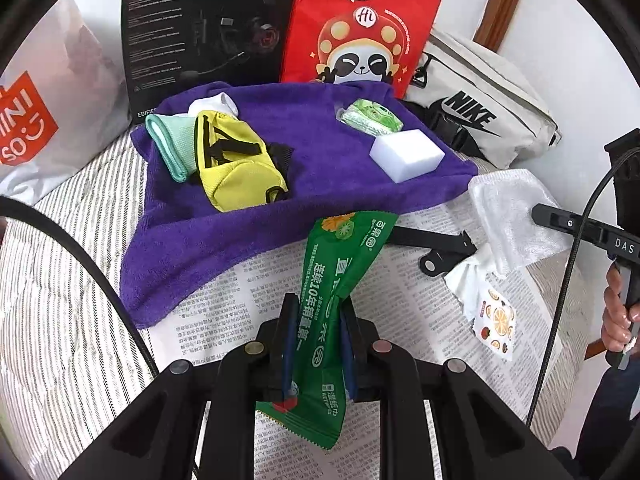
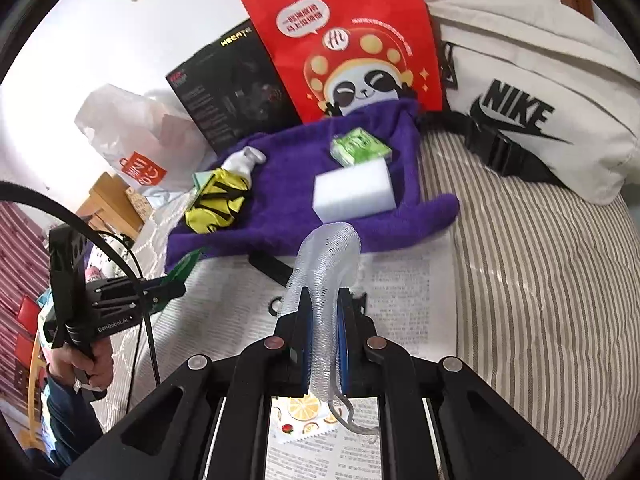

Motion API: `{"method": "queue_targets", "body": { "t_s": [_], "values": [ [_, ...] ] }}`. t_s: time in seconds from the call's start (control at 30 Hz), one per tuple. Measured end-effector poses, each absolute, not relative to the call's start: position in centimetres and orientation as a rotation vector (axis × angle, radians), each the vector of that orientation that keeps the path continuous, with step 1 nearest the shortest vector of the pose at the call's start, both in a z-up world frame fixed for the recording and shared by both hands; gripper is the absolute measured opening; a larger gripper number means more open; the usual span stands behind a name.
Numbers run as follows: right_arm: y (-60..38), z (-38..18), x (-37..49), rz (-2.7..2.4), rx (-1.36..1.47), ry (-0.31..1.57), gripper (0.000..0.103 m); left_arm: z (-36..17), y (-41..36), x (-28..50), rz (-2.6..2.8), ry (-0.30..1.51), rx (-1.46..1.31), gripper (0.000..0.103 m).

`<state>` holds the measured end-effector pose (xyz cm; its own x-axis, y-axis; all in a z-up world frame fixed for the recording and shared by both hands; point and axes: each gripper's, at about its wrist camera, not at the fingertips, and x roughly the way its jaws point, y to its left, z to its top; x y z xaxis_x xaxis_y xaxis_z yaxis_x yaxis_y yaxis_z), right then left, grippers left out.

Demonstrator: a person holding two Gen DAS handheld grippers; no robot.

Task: Organize soft objects
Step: 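Carry the green packet with the left gripper while the right lowers the clear bag onto the towel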

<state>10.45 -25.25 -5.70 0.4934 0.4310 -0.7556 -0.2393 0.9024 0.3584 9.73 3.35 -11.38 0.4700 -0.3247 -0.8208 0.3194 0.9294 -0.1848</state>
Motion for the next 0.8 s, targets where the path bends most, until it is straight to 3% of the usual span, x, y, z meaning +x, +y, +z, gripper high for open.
{"method": "queue_targets", "body": {
  "t_s": [0.8],
  "values": [
    [-21.2,-3.9,18.4,0.478,0.203,0.936,0.01,-7.2,5.4,12.6,-0.358,0.923,-0.068,0.019]
  ]
}}
